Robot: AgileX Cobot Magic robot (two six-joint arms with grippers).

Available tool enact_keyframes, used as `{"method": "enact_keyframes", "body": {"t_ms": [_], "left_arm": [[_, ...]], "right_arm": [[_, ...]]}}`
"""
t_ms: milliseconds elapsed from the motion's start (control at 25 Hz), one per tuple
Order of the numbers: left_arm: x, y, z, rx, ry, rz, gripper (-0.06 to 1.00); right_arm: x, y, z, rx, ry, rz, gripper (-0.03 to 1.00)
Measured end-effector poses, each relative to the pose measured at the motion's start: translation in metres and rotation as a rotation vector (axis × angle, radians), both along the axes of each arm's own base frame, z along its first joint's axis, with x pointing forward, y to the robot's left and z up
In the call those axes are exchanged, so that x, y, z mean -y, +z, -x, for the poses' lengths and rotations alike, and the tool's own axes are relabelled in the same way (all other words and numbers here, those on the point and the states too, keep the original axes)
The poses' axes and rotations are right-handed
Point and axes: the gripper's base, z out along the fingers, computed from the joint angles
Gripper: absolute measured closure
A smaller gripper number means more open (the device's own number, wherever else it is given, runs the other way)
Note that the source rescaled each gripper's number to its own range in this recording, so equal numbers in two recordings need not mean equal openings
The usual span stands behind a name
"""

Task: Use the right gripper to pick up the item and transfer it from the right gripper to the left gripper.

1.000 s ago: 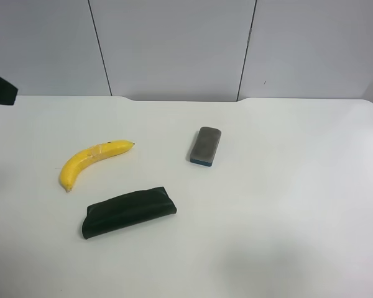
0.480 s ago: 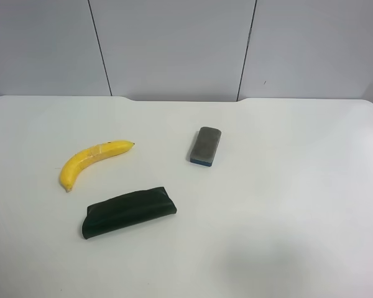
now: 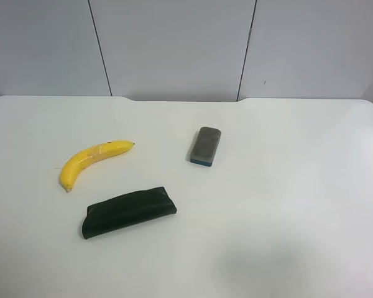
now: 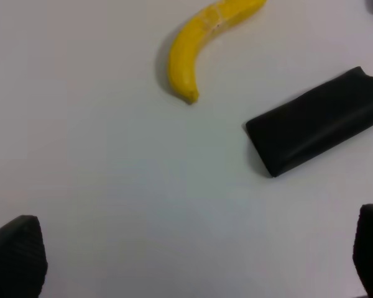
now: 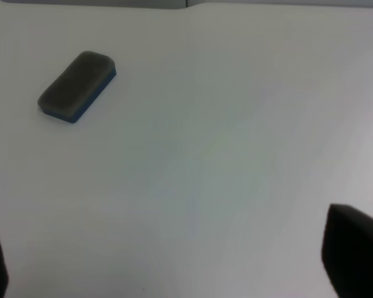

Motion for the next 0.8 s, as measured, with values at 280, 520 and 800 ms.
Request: {"method": "enact_keyframes", "body": {"t_ms": [280, 520, 800], "left_arm": [[-0.001, -0.026, 0.012, 0.07, 0.007, 0.011, -0.06], [-0.001, -0.026, 0.006, 0.14, 0.02, 0.027, -0.06], [-0.001, -0.028, 0.002, 0.155, 0.03, 0.037, -0.06]], "right_arm": [[0.0, 0.0, 0.0, 0.0, 0.0, 0.0, -0.03], [0.0, 0.0, 0.0, 0.0, 0.0, 0.0, -0.03], [0.0, 0.0, 0.0, 0.0, 0.0, -0.001, -0.03]]}}
